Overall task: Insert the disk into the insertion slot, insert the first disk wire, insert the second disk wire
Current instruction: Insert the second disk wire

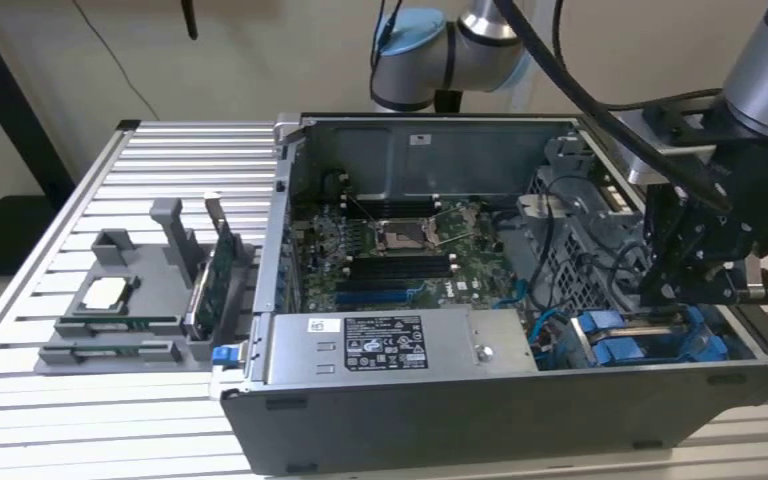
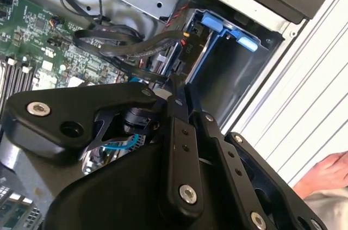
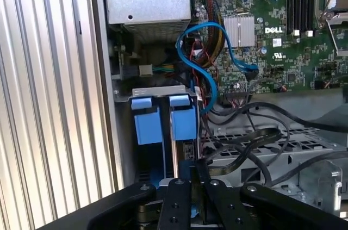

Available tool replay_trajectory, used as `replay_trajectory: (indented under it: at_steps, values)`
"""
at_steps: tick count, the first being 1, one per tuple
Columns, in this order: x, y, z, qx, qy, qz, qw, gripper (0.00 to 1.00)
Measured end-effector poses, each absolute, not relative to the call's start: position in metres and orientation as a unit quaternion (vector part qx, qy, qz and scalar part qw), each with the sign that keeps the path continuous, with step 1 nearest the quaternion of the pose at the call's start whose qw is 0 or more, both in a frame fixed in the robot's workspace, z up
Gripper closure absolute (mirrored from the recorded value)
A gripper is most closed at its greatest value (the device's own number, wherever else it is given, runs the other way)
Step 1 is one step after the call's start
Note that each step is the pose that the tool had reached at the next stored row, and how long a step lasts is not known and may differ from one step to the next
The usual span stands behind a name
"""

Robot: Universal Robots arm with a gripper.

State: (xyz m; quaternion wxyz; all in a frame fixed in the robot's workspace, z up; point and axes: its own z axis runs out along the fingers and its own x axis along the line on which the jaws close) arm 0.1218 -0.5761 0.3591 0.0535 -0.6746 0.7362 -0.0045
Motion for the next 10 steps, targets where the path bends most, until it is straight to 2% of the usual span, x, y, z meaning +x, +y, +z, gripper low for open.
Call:
replay_trajectory:
  at_steps: [10]
  values:
    - [0.1272,-0.5761,0.3528,-0.675,0.735,0.002,0.059,0.84]
